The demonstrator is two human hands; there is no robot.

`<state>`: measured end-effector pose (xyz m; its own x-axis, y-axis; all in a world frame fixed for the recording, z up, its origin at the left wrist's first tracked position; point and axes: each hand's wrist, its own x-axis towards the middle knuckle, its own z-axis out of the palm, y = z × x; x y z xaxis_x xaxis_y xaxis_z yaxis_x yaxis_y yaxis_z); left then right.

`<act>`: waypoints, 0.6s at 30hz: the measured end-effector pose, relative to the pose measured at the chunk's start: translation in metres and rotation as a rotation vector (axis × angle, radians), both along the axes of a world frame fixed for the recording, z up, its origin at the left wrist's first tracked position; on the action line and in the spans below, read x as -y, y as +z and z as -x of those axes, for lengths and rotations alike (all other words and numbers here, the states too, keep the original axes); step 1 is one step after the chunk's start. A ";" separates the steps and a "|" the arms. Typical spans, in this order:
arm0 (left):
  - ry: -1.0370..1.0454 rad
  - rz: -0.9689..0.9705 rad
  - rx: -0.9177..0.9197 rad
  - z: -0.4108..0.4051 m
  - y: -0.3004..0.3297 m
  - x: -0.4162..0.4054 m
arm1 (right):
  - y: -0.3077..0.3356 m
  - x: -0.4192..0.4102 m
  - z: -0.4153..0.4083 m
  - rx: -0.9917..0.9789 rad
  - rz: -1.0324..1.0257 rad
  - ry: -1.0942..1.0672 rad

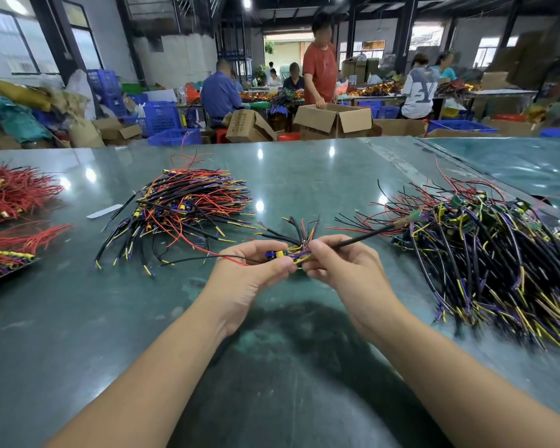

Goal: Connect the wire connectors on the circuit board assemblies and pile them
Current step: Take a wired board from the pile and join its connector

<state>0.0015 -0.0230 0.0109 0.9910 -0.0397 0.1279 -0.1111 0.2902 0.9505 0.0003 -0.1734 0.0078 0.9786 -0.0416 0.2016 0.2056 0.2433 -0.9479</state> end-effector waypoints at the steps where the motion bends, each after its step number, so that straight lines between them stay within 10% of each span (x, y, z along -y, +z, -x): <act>1: 0.011 0.004 -0.001 0.000 0.000 -0.001 | 0.001 0.000 0.000 -0.023 -0.033 -0.004; 18: 0.001 0.006 -0.016 -0.003 0.004 -0.013 | 0.020 0.039 -0.017 -0.251 -0.614 -0.144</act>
